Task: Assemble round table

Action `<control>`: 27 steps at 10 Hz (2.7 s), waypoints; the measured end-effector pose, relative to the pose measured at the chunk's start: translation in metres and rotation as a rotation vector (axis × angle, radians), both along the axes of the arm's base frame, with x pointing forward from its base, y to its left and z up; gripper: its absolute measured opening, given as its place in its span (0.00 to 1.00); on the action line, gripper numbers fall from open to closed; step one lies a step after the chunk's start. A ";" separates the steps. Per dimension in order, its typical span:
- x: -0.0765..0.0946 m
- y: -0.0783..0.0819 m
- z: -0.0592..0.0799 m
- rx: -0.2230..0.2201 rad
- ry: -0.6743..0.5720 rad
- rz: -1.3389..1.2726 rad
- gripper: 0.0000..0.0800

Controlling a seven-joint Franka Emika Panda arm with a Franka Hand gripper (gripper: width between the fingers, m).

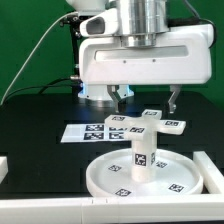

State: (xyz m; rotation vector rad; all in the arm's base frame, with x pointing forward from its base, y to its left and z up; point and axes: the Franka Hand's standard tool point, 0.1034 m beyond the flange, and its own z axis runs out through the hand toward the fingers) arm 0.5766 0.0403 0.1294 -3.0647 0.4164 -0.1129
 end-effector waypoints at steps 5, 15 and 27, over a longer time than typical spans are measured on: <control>-0.002 0.001 -0.004 -0.075 0.000 0.480 0.81; -0.015 0.002 -0.020 -0.082 0.028 0.581 0.81; -0.014 0.001 -0.033 -0.089 0.005 0.382 0.55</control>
Offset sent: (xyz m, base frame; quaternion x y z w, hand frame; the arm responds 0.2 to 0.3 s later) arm 0.0000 0.0000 0.0000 0.0000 0.0000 -0.1296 0.9916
